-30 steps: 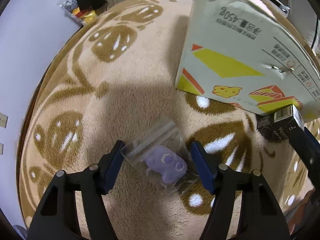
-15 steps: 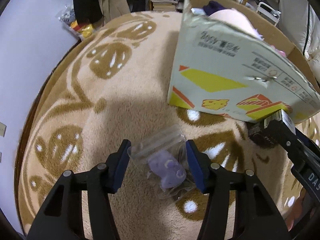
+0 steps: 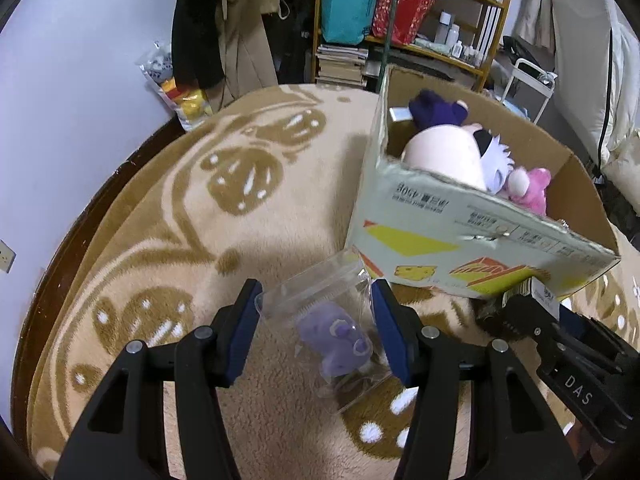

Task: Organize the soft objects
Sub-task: 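Close the left tool on the clear bag while the right tool grasps the black tissue pack, then carry the bag with the left tool while the right tool lowers the tissue pack into the box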

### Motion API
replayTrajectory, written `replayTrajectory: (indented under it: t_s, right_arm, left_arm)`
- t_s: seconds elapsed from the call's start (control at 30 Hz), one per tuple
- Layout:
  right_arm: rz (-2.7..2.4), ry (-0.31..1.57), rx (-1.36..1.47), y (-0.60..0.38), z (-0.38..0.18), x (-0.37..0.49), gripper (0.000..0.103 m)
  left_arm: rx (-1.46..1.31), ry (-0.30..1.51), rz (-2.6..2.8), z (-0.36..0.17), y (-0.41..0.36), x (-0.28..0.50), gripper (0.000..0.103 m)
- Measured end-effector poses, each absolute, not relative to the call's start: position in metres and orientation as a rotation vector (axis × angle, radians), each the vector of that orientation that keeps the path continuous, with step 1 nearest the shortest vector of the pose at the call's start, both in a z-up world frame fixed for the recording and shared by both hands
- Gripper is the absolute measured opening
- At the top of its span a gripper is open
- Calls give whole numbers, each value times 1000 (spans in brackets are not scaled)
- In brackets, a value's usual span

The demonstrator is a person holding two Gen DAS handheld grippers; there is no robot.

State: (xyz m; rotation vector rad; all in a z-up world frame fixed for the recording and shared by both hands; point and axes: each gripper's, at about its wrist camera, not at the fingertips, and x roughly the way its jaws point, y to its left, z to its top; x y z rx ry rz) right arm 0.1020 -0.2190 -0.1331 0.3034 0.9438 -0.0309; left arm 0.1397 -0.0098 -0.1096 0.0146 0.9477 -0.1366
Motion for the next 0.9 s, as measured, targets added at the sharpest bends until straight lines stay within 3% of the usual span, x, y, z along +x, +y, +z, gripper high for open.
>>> replayTrajectory:
  t_s: [0.9]
  right_arm:
    - [-43,653,260,-245,-42,49,46]
  left_arm:
    - [103,596,-154,-18,-36,96,55]
